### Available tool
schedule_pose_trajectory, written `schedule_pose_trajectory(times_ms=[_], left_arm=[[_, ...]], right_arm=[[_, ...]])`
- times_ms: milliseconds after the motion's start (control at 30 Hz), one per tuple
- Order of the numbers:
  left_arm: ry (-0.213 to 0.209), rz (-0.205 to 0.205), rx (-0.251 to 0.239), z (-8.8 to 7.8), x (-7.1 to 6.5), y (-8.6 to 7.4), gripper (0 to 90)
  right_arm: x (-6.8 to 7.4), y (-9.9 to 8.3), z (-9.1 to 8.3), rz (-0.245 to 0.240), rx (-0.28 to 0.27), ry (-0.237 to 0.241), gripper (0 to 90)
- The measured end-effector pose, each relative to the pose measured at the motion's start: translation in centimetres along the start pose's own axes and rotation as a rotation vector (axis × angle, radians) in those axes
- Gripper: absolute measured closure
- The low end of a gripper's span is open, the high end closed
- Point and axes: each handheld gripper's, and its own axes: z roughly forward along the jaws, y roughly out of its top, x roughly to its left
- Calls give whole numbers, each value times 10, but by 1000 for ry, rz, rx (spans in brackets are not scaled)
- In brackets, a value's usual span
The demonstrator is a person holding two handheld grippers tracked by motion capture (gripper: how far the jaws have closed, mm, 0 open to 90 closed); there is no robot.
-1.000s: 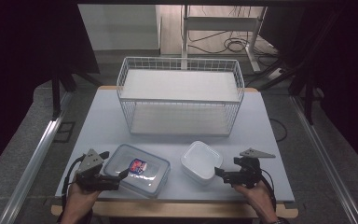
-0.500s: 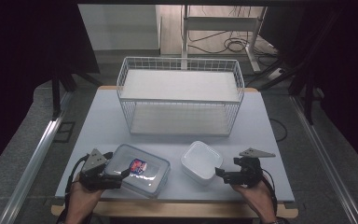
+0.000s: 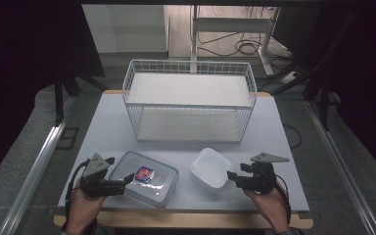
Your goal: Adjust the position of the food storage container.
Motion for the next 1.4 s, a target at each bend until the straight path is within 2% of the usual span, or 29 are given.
schedule_pose_trajectory(times_ms=[133,333,467,533,567,633,667,733,900,1067,1200,1400], left_arm=[[31,-17,-2,-2,6,2,100],[79,-40,13,-2,15,1,79],[104,-64,4,-5,22,0,60],[112,-76,2,-6,26,-1,61],[129,-89,2,-7,30,-2,62],[134,-94,1,-7,31,-3,64],[147,-105,-2,-9,36,-6,65],[162,-115,2,-9,40,-9,66],[212,-105,20,-9,48,-16,66],[238,-98,38,-6,52,-20,64],[242,-104,39,-7,53,-22,64],[244,-118,41,-6,56,-25,63]], right_arm=[[4,5,-2,-30,8,23,521],[12,12,1,-75,24,23,707],[21,21,6,-82,27,46,856],[22,23,7,-84,29,56,870],[28,27,14,-93,31,91,888],[32,29,17,-95,36,104,888],[38,32,23,-115,43,127,887],[43,36,29,-144,47,131,887],[55,45,47,-174,68,157,889],[70,57,71,-203,91,159,890],[80,64,87,-229,113,151,890],[87,69,106,-241,154,124,890]])
